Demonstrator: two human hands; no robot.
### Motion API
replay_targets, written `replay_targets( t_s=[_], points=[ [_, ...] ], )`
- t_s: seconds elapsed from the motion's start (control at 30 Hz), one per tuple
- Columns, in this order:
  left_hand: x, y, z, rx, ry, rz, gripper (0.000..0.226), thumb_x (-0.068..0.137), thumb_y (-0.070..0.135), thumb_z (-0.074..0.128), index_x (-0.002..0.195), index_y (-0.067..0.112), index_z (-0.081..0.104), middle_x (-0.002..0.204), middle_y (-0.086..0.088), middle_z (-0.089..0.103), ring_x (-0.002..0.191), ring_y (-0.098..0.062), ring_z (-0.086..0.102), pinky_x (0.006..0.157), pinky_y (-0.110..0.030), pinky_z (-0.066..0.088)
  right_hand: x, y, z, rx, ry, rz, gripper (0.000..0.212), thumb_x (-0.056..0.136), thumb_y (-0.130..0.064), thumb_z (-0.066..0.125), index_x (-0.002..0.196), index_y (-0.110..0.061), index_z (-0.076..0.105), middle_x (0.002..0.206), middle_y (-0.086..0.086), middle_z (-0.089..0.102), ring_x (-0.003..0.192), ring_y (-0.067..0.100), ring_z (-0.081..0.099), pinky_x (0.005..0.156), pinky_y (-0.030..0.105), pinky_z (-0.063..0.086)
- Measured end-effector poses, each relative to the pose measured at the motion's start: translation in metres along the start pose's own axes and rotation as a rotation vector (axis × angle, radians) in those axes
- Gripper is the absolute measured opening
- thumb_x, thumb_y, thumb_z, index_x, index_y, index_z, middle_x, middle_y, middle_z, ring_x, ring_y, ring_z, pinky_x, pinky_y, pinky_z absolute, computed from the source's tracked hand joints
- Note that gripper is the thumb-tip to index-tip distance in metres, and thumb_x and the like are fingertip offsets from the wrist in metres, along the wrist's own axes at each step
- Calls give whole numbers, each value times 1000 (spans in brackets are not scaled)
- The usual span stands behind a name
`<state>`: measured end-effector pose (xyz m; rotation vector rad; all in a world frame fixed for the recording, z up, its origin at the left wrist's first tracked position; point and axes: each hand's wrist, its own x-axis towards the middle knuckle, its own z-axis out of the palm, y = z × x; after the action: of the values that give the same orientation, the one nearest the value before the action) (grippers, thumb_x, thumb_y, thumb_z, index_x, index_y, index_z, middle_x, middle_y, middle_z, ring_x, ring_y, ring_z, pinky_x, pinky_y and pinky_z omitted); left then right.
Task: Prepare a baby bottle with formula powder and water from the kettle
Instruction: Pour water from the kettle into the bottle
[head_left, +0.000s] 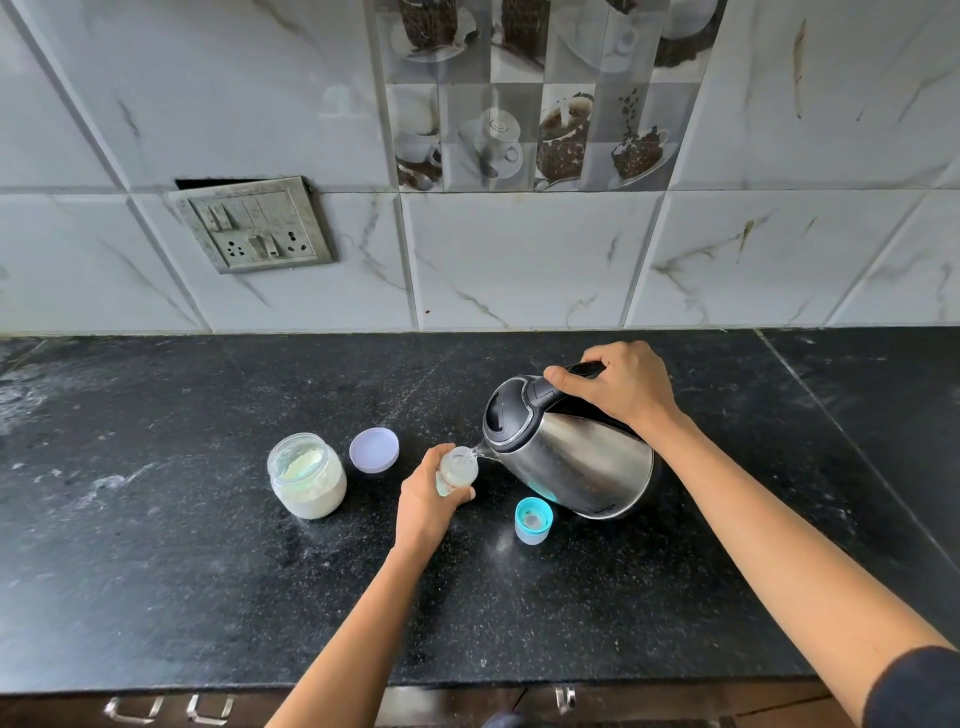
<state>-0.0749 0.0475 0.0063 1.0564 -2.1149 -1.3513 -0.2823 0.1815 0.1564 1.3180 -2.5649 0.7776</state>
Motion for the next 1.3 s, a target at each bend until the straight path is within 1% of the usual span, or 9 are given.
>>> replay_targets(
  t_s=[0.2,0.47,0.53,0.63,0.8,1.0,1.13,1.2,1.3],
  points=[
    [2,-2,1,7,-2,-6,60,68,12,79,119,31,53,109,11,62,100,-11,56,82,-23,41,0,1,-1,3,5,-2,77,62,-83,43,51,-7,54,37,-2,37,41,16,41,47,29,35],
    [2,-2,1,-1,1,-8,59,67,14,79,117,32,53,107,12,62,99,-9,57,76,-16,39,0,2,-1,3,5,-4,78,61,-83,41,52,-7,55,37,-3,37,41,15,41,46,27,31],
    [2,-2,1,1,0,-11,60,67,13,79,117,32,53,108,11,62,99,-10,56,77,-17,39,0,3,-1,8,7,-7,77,61,-83,41,51,-8,55,37,-3,38,42,16,41,45,27,30],
    [3,-2,1,11,-1,-21,61,67,13,80,119,30,53,110,10,62,101,-11,56,84,-22,39,0,4,-1,6,7,-6,78,60,-83,41,51,-7,54,38,-2,38,42,17,42,46,27,32],
    [4,-2,3,23,-10,-25,60,68,16,81,118,30,53,112,8,62,101,-13,56,87,-25,41,0,6,-1,22,7,-5,77,61,-83,42,50,-7,51,37,-2,36,41,15,40,47,29,32],
    [2,4,9,-25,-34,-11,55,66,17,80,113,32,55,106,8,64,97,-12,59,84,-26,46,-2,19,0,53,41,-3,75,63,-82,45,47,-9,48,39,2,42,42,17,41,45,28,29],
    [0,12,12,-50,-53,4,52,67,16,80,110,34,55,107,12,63,98,-9,57,83,-25,44,-3,30,-1,94,73,-1,75,66,-81,46,48,-9,53,40,5,45,43,22,45,47,33,35],
    [1,15,13,-48,-56,12,51,68,17,80,109,34,55,108,13,62,98,-9,57,84,-26,44,-5,36,-3,128,90,-4,75,67,-80,47,46,-8,51,39,2,42,42,21,42,47,33,34],
    [2,18,14,-46,-60,10,51,67,19,80,110,32,56,108,11,63,99,-11,57,85,-26,44,-8,47,-3,168,115,20,75,68,-79,48,49,-7,53,41,6,46,45,24,45,47,34,34]
  ],
)
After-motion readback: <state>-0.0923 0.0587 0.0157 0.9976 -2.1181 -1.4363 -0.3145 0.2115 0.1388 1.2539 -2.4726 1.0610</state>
